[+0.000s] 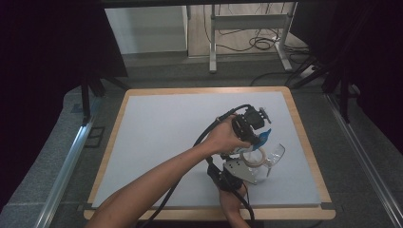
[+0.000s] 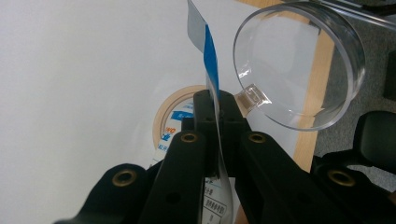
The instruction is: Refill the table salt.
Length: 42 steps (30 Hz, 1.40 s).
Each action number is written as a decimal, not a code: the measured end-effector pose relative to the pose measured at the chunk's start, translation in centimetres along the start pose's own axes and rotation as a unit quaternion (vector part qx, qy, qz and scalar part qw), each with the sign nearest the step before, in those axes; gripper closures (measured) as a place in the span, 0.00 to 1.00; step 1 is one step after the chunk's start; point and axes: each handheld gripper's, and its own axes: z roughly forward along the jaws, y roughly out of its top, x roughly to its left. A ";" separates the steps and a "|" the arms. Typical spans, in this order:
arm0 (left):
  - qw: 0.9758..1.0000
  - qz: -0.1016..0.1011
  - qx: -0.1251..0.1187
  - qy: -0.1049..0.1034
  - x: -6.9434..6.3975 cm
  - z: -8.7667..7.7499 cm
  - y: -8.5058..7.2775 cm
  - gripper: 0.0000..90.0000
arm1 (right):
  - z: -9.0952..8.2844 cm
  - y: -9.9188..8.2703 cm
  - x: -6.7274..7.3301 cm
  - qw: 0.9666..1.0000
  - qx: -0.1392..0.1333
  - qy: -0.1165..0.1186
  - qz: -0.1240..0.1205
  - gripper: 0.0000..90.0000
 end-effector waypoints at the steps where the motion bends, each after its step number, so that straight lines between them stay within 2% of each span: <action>1: 1.000 -0.001 0.002 0.000 0.0 0.0 0.0 1.00 | 0.0 0.0 0.0 1.000 0.001 0.000 0.002 0.60; 9: 1.000 0.000 -0.001 -0.001 -0.1 -0.1 0.1 1.00 | -0.1 0.2 0.0 1.000 -0.001 -0.002 0.008 0.60; 42: 1.000 0.000 0.004 0.001 -0.2 0.3 0.2 1.00 | 0.0 -0.1 -0.2 1.000 0.005 -0.004 0.002 0.60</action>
